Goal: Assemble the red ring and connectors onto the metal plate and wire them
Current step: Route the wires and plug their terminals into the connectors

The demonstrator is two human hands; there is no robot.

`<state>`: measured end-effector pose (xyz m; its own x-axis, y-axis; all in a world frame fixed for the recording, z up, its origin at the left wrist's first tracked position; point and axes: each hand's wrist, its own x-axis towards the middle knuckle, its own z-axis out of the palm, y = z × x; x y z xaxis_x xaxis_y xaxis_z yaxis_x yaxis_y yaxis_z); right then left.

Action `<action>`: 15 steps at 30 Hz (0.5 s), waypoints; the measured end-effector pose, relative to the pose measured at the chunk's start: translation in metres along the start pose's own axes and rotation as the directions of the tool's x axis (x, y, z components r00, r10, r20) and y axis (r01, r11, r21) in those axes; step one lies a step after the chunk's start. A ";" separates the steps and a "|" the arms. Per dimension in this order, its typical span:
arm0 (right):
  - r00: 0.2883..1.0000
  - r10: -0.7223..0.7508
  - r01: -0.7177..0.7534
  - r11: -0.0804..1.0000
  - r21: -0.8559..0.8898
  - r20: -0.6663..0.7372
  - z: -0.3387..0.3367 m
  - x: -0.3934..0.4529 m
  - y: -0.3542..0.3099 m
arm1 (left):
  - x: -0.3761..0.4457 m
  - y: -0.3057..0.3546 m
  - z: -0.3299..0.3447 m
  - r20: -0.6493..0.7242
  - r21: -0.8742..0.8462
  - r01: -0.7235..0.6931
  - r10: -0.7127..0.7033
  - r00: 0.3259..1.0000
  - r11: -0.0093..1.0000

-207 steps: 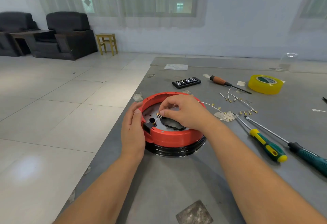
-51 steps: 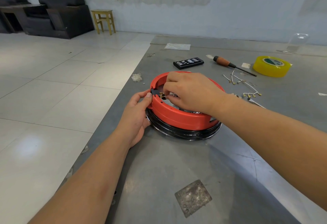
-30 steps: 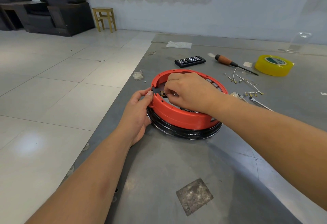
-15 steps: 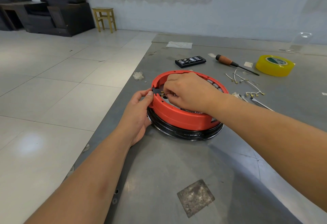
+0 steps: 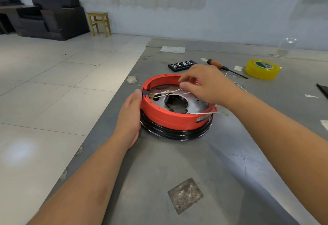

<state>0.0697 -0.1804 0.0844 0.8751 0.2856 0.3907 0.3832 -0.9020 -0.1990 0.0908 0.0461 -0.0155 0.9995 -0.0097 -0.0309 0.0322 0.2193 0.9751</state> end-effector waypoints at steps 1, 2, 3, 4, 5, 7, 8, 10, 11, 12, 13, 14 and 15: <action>0.992 0.115 -0.114 0.993 0.028 -0.050 -0.004 -0.005 0.010 | -0.001 -0.001 0.000 0.005 0.042 -0.036 0.036 0.999 0.998; 0.966 0.245 -0.239 0.968 0.076 -0.082 -0.005 -0.009 0.020 | -0.002 -0.002 -0.001 0.014 0.079 -0.065 0.064 0.998 0.995; 0.926 0.369 -0.357 0.925 0.131 -0.081 -0.005 -0.013 0.028 | -0.002 -0.004 -0.002 0.026 0.111 -0.089 0.087 0.996 0.990; 0.883 0.467 -0.454 0.874 0.171 -0.040 -0.003 -0.017 0.036 | -0.002 -0.006 -0.003 0.045 0.146 -0.109 0.103 0.994 0.983; 0.842 0.539 -0.533 0.821 0.204 0.033 0.001 -0.020 0.041 | -0.002 -0.008 -0.004 0.073 0.184 -0.126 0.114 0.991 0.975; 0.770 0.599 -0.635 0.693 0.340 0.219 0.011 -0.028 0.047 | -0.003 -0.008 -0.005 0.144 0.217 -0.142 0.112 0.983 0.966; 0.748 0.600 -0.657 0.605 0.451 0.285 0.016 -0.031 0.048 | -0.003 -0.007 -0.006 0.178 0.202 -0.135 0.099 0.979 0.970; 0.711 0.610 -0.658 0.402 0.637 0.349 0.021 -0.034 0.047 | -0.003 -0.005 -0.008 0.226 0.159 -0.108 0.071 0.972 0.981; 0.688 0.624 -0.661 0.327 0.675 0.371 0.020 -0.036 0.046 | -0.004 -0.003 -0.008 0.239 0.146 -0.101 0.064 0.969 0.984; 0.663 0.638 -0.673 0.278 0.686 0.392 0.019 -0.038 0.045 | -0.005 -0.001 -0.007 0.243 0.131 -0.096 0.062 0.968 0.987; 0.644 0.645 -0.685 0.245 0.686 0.412 0.019 -0.041 0.044 | -0.007 0.000 -0.007 0.237 0.106 -0.093 0.066 0.969 0.990; 0.629 0.645 -0.696 0.218 0.684 0.434 0.019 -0.044 0.045 | -0.008 0.002 -0.006 0.221 0.070 -0.085 0.067 0.973 0.994; 0.618 0.643 -0.704 0.196 0.683 0.452 0.020 -0.046 0.045 | -0.009 0.003 -0.006 0.203 0.030 -0.069 0.061 0.977 0.997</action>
<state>0.0522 -0.2282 0.0397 0.9209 -0.2569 -0.2930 -0.3388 -0.1560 -0.9278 0.0818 0.0525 -0.0137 0.9782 -0.1940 0.0740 -0.0366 0.1896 0.9812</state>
